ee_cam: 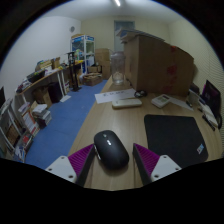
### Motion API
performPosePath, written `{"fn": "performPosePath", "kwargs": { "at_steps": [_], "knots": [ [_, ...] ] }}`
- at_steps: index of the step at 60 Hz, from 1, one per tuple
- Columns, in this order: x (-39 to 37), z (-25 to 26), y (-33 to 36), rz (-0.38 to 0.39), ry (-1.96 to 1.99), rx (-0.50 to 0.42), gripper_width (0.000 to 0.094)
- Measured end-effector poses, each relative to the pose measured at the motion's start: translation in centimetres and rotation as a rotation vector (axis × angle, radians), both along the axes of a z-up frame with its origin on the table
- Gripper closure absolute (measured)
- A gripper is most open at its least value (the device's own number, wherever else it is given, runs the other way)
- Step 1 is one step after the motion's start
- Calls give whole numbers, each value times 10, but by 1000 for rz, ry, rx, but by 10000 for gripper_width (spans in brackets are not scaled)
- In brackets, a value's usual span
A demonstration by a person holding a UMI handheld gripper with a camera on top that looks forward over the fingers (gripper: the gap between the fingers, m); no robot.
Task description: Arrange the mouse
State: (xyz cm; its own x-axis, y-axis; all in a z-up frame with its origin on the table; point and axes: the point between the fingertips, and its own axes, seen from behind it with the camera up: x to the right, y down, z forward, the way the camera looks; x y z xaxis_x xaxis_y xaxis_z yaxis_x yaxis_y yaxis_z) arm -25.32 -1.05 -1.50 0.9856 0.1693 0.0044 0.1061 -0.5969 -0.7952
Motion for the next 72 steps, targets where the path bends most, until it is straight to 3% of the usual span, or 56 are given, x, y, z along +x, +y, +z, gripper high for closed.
{"fn": "performPosePath", "kwargs": {
  "at_steps": [6,15,16,21,25,32,37,42,49,58,64,66,72],
  "knots": [
    [-1,-1,15,-18,-6,7,390],
    [3,-2,16,-107,13,-20,499],
    [3,-1,15,-120,20,-27,549],
    [0,1,13,-121,21,-58,574],
    [-12,21,15,-77,62,-51,587],
    [10,116,37,-61,76,126,585],
    [64,182,65,-111,70,258,587],
    [124,204,75,-165,38,300,588],
    [189,146,80,-209,-5,208,592],
    [197,46,60,-154,-29,35,585],
    [198,7,42,-153,-17,-46,556],
    [198,7,45,-148,-21,-4,544],
    [199,4,46,-153,-25,-32,429]
  ]
}}
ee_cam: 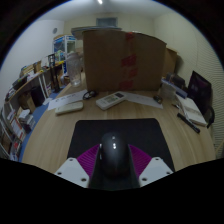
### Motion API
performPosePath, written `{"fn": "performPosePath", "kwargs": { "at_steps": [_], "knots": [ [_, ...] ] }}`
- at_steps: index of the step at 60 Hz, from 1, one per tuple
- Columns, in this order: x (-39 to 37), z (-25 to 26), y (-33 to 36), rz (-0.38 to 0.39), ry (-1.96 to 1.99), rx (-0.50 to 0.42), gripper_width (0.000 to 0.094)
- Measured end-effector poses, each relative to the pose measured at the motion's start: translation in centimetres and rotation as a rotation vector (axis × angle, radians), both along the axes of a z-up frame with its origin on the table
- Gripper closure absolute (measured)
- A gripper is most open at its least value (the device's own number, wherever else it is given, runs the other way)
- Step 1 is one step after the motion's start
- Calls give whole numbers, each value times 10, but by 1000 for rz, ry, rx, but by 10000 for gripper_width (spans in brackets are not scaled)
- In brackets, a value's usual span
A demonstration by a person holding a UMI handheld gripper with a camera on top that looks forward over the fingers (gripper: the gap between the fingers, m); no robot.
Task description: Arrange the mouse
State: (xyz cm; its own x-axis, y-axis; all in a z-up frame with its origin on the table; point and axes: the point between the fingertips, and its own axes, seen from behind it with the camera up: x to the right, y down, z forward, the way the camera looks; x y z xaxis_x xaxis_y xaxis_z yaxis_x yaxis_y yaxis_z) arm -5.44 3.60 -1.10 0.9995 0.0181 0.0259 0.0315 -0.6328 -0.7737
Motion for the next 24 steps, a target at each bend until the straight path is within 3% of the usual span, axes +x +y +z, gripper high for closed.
{"fn": "performPosePath", "kwargs": {
  "at_steps": [3,8,12,24],
  "knots": [
    [1,0,-1,-24,13,-36,369],
    [2,1,-14,-63,41,-104,45],
    [-4,21,-21,-85,72,-77,103],
    [-27,88,-85,-159,99,-27,101]
  ]
}}
